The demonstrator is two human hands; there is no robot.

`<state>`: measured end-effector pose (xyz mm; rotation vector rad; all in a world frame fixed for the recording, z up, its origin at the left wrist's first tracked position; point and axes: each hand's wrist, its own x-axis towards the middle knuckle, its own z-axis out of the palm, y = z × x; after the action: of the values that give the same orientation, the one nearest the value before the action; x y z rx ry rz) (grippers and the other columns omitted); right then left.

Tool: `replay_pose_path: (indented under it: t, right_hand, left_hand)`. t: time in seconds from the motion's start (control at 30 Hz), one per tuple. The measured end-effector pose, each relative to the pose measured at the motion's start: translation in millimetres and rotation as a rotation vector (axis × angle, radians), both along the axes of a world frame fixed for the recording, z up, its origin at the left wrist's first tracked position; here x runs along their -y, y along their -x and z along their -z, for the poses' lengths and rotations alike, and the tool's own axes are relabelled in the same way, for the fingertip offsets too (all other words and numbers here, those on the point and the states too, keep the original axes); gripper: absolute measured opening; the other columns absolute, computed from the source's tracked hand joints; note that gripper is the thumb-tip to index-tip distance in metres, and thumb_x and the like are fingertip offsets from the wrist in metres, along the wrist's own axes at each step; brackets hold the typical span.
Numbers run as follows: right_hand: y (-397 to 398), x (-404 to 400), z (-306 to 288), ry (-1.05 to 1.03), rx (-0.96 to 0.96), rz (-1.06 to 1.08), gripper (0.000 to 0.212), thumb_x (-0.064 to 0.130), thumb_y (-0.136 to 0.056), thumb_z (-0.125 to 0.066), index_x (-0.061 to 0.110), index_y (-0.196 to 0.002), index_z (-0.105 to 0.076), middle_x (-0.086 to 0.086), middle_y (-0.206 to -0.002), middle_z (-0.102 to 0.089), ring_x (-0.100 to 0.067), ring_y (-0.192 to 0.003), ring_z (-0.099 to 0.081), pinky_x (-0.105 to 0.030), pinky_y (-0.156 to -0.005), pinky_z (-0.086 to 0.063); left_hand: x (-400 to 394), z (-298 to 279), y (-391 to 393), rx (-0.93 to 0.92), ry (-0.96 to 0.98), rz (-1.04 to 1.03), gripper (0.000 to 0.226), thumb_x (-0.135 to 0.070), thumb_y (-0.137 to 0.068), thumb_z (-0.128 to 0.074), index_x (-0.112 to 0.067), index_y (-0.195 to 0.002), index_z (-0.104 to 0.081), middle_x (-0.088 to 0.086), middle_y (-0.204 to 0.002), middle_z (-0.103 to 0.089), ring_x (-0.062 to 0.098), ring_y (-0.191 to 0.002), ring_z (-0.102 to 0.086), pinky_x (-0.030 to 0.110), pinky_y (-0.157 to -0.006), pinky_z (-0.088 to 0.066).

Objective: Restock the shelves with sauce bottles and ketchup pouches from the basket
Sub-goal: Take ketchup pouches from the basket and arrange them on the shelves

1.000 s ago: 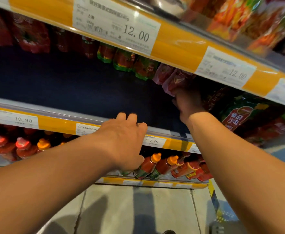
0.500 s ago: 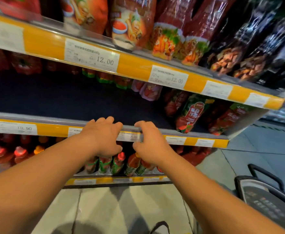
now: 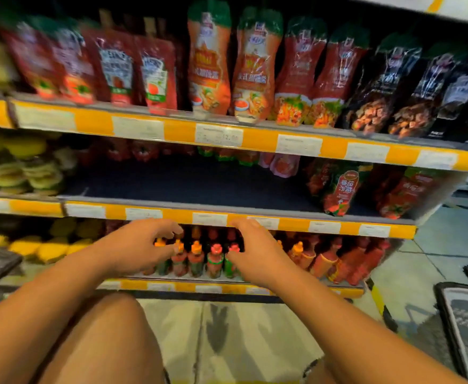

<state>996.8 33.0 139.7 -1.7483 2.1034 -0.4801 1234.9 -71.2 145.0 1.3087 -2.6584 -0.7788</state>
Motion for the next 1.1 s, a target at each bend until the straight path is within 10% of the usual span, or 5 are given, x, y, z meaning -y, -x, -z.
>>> replay_pose_path:
  t: [0.37, 0.57, 0.87, 1.1]
  right_hand:
    - [-193.1, 8.8, -53.6, 0.061, -0.041, -0.445, 0.057, 0.023, -0.093, -0.068, 0.030, -0.147, -0.050, 0.003, -0.145, -0.052, -0.021, -0.132, -0.051, -0.033, -0.104, -0.043]
    - [-311.2, 7.6, -48.4, -0.039, -0.071, -0.726, 0.059, 0.034, -0.095, -0.068, 0.032, -0.150, -0.045, 0.003, -0.145, -0.050, -0.022, -0.131, -0.052, -0.038, -0.105, -0.046]
    - [-428.5, 13.2, 7.4, -0.238, -0.131, -0.984, 0.062, 0.039, -0.099, -0.065, 0.026, -0.155, -0.041, 0.002, -0.159, -0.039, -0.020, -0.142, -0.044, -0.034, -0.111, -0.038]
    - [-469.1, 17.2, 67.0, -0.353, 0.033, -0.945, 0.059, 0.030, -0.097, -0.066, 0.030, -0.152, -0.043, 0.005, -0.152, -0.048, -0.016, -0.126, -0.053, -0.034, -0.101, -0.045]
  left_hand:
    - [-133.4, 5.3, -308.1, -0.371, -0.032, -0.688, 0.029, -0.032, -0.093, -0.075, -0.035, -0.121, -0.070, -0.016, -0.115, -0.074, -0.005, -0.106, -0.068, 0.036, -0.092, -0.057]
    - [-204.7, 62.3, -422.8, -0.274, -0.053, -0.978, 0.028, -0.025, -0.090, -0.079, -0.045, -0.103, -0.065, -0.017, -0.111, -0.072, -0.001, -0.102, -0.069, 0.032, -0.096, -0.054]
    - [-190.8, 173.5, -447.8, -0.452, -0.429, -1.422, 0.012, -0.012, -0.091, -0.065, -0.003, -0.086, -0.071, 0.012, -0.071, -0.063, 0.022, -0.060, -0.053, 0.032, -0.058, -0.044]
    - [-152.5, 243.7, -423.7, -0.798, -0.862, -1.691, 0.022, -0.018, -0.100, -0.057, -0.002, -0.116, -0.061, 0.016, -0.094, -0.059, 0.026, -0.072, -0.059, 0.038, -0.069, -0.059]
